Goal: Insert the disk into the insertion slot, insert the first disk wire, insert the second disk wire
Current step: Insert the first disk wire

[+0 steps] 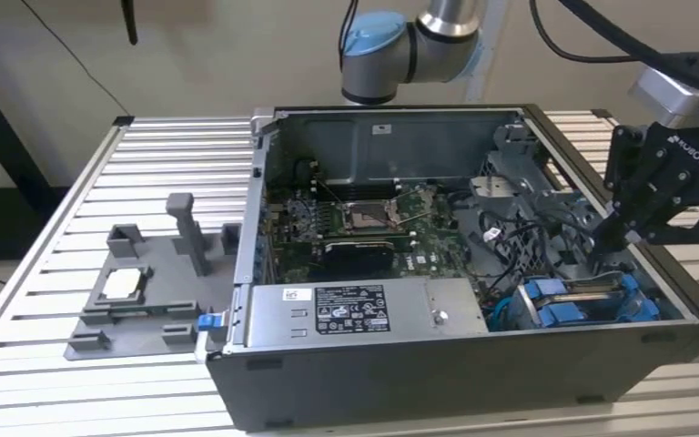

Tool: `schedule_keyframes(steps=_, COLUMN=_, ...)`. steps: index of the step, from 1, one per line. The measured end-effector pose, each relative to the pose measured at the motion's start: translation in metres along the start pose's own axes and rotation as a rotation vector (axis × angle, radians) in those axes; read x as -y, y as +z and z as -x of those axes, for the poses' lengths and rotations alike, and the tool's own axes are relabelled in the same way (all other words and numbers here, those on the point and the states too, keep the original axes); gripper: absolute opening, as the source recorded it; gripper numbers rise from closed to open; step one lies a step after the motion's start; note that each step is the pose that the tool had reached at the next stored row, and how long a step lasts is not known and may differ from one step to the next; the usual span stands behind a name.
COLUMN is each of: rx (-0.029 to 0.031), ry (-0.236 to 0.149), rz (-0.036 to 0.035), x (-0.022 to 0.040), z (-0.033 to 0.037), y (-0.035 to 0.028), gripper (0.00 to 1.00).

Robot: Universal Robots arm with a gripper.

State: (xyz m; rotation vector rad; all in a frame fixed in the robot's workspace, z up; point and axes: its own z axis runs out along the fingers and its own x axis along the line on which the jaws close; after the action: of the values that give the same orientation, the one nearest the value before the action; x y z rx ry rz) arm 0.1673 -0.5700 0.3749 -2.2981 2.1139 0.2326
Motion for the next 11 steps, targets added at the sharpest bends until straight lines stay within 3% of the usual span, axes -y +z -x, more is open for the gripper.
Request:
schedule_keyframes(steps=1, rx=0.0055, ry=0.001, rz=-0.0005, x=0.0005, z=-0.0009, y=0.001, gripper=0.19)
schedule_keyframes(steps=6, rx=0.0087, ry=0.001, rz=0.0027, x=0.0109, z=-0.0102, y=0.0053, gripper=0.19)
schedule_keyframes(steps=9, rx=0.0167, ry=0.001, rz=0.0021, x=0.0116, z=-0.0121, y=0.0097, gripper=0.19)
schedule_keyframes(steps=11, rx=0.0179, ry=0.0, rz=0.0018, x=0.0119, z=-0.0128, y=0.0131, gripper=0.19)
